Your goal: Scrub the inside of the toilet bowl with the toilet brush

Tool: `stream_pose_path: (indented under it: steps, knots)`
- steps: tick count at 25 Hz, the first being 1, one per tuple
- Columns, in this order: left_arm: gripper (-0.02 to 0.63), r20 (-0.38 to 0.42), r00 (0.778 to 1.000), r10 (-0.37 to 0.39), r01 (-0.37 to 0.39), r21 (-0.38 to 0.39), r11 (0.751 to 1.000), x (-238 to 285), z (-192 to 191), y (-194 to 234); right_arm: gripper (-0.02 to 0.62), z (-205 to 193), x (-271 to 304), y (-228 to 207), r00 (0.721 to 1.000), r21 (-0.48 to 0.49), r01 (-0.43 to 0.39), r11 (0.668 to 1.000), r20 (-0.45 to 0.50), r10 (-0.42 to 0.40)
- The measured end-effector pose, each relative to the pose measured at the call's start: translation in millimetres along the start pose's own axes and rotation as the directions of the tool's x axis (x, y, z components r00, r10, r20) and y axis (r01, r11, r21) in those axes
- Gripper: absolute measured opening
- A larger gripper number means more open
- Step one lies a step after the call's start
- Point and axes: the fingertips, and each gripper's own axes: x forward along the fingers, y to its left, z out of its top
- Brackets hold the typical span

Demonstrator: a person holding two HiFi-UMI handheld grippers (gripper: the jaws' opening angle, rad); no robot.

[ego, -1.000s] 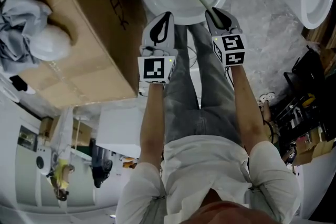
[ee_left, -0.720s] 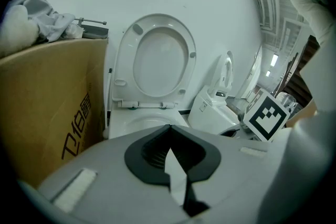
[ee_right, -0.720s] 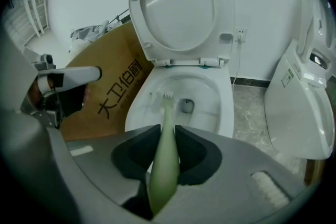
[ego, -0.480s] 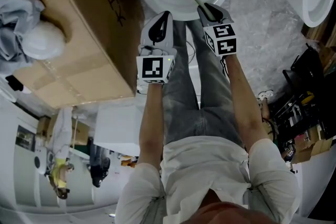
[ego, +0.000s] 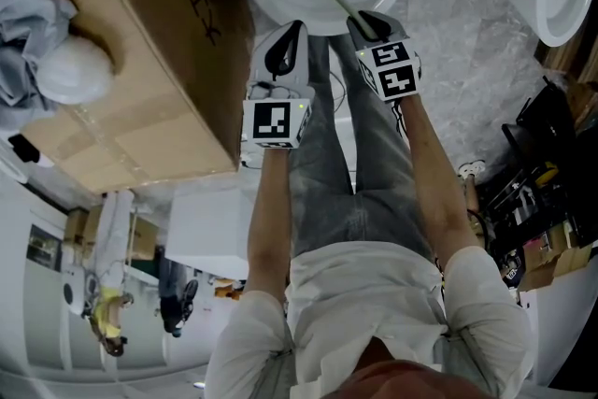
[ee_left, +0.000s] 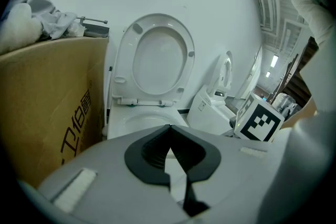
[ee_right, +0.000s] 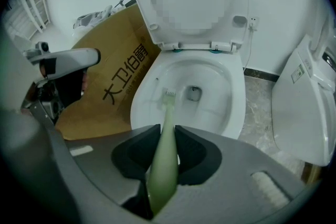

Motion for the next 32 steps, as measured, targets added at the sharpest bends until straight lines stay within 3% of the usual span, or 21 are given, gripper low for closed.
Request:
stream_pose_path:
  steps: [9,20,32]
  knots:
    - [0.017,-0.003,1.000,-0.011,0.011,0.000,1.000,2,-5,-7,0.092,-18,-13,3,0.997,-0.153,0.015,0.988,-0.077,-0.027]
    - [0.017,-0.022,0.999,-0.035,0.035,0.003,0.999,9,-10,-13,0.092,-43,-25,-16,0.980,-0.308,0.047,0.950,-0.168,-0.103]
    - [0.017,-0.030,0.998,-0.048,0.048,0.010,0.999,16,-8,-16,0.092,-43,-43,-55,0.957,-0.498,0.089,0.862,-0.196,-0.213]
